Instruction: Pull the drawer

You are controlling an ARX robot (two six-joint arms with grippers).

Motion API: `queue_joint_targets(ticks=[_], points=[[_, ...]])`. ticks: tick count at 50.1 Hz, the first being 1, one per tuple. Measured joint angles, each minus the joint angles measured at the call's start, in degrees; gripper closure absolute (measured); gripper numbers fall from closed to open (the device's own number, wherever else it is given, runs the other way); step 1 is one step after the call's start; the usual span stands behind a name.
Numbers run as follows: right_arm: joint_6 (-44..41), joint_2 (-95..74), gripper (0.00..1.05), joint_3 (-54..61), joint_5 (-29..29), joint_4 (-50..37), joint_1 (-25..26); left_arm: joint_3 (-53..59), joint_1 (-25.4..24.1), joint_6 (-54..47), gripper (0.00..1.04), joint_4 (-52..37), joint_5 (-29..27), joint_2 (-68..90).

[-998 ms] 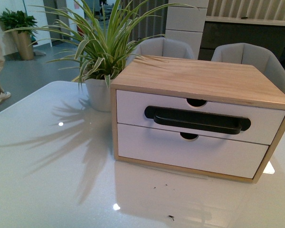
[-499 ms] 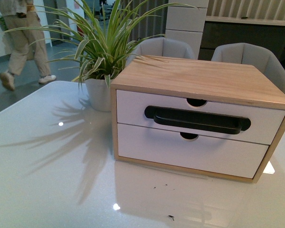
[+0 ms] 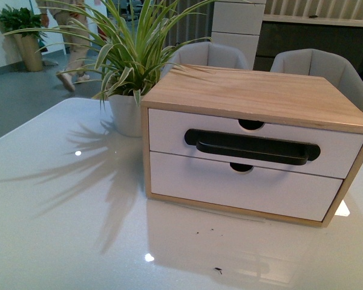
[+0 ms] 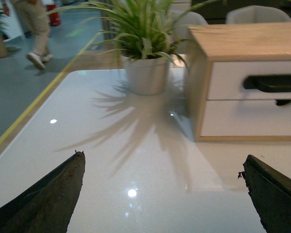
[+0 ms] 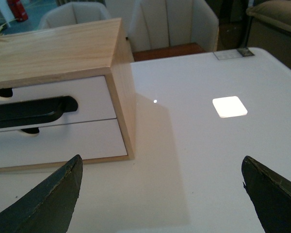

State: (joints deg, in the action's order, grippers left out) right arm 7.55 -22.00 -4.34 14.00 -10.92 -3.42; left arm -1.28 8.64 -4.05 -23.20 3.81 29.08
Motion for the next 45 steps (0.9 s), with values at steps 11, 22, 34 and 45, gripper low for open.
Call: queue_joint_targets(ticks=[11,22,34,45], points=[[-5.1,-17.9,0.09,-6.0,-8.0,-8.0,0.3,-5.9,1.6,-7.5,0.07,-12.0,10.6,20.8],[-15.4,-34.2,0.09,-15.4,-14.5,-9.0,0.0,-18.7,5.4,-18.7,0.07,-11.8,19.0,41.6],[-25.9,-44.1,0.09,-25.6,-19.0,-1.9,-2.9,-32.2,9.7,-30.6,0.07,-2.5,23.6,52.4],[-33.7,-51.5,0.09,-33.2,-22.0,4.1,-4.9,-42.6,12.5,-41.6,0.07,9.9,25.1,58.5]])
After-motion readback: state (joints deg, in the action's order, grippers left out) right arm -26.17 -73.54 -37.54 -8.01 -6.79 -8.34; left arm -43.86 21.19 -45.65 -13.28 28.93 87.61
